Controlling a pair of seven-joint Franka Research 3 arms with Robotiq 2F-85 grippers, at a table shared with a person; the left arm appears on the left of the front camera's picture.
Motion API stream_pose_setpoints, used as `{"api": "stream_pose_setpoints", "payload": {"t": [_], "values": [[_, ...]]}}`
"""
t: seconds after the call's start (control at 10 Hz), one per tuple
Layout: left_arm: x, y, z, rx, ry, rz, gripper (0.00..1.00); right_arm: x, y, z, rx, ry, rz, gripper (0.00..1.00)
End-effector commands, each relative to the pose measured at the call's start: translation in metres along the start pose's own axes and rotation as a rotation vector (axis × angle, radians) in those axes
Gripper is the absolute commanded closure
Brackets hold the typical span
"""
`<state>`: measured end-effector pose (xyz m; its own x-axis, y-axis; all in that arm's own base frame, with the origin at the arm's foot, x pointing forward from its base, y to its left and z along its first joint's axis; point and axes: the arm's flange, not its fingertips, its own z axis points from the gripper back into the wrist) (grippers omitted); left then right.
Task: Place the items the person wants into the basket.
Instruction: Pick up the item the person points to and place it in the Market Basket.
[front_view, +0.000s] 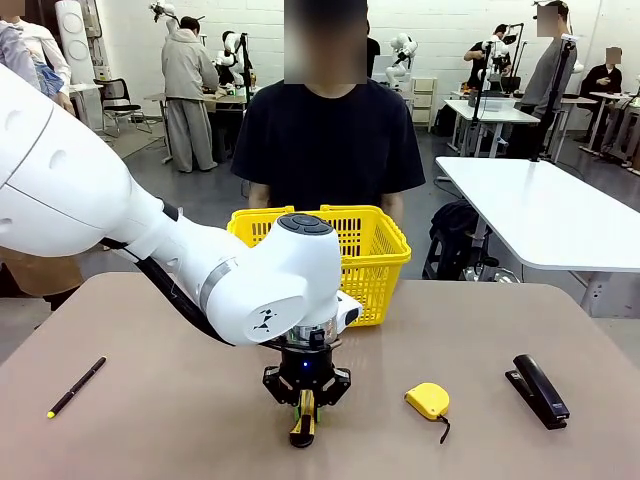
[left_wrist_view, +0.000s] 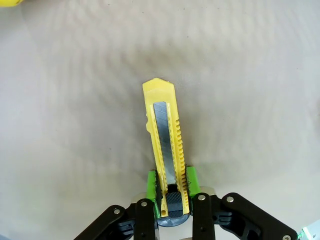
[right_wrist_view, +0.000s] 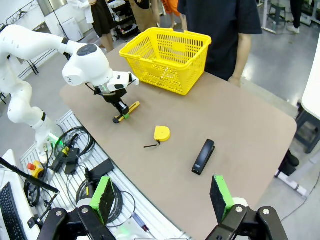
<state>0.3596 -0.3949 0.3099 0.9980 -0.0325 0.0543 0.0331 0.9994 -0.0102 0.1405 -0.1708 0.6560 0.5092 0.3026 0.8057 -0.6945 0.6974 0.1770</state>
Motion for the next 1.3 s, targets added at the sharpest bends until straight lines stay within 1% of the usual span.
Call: {"api": "stream_pose_setpoints", "payload": {"t": [0.0, 0.1, 0.2, 0.4, 0.5, 0.6, 0.7, 0.9, 1.0, 1.2], "values": [[-0.002, 0.006, 0.003, 0.002, 0.035, -0.040, 1.00, 0.000, 0.000, -0.001, 0.007, -0.002, 0.004, 0.00], [-0.008, 0.014, 0.033, -0.020, 0.046, -0.096, 1.00, 0.000, 0.000, -0.001, 0.007, -0.002, 0.004, 0.00], [-0.022, 0.026, 0.088, -0.042, 0.007, -0.159, 1.00, 0.000, 0.000, -0.001, 0.007, -0.002, 0.004, 0.00], [-0.040, 0.046, 0.185, -0.100, -0.030, -0.202, 1.00, 0.000, 0.000, -0.001, 0.007, -0.002, 0.004, 0.00], [-0.043, 0.053, 0.221, -0.117, -0.037, -0.211, 1.00, 0.000, 0.000, -0.001, 0.007, -0.002, 0.004, 0.00], [-0.047, 0.054, 0.248, -0.099, -0.050, -0.223, 1.00, 0.000, 0.000, -0.001, 0.007, -0.002, 0.004, 0.00], [-0.048, 0.053, 0.263, -0.086, -0.054, -0.224, 1.00, 0.000, 0.000, -0.001, 0.007, -0.002, 0.004, 0.00], [-0.048, 0.055, 0.271, -0.071, -0.073, -0.203, 1.00, 0.000, 0.000, -0.001, 0.007, -0.002, 0.004, 0.00], [-0.061, 0.059, 0.283, -0.092, -0.076, -0.210, 1.00, 0.000, 0.000, -0.001, 0.007, -0.002, 0.004, 0.00], [-0.061, 0.059, 0.283, -0.092, -0.076, -0.210, 1.00, 0.000, 0.000, -0.001, 0.007, -0.002, 0.004, 0.00]]}}
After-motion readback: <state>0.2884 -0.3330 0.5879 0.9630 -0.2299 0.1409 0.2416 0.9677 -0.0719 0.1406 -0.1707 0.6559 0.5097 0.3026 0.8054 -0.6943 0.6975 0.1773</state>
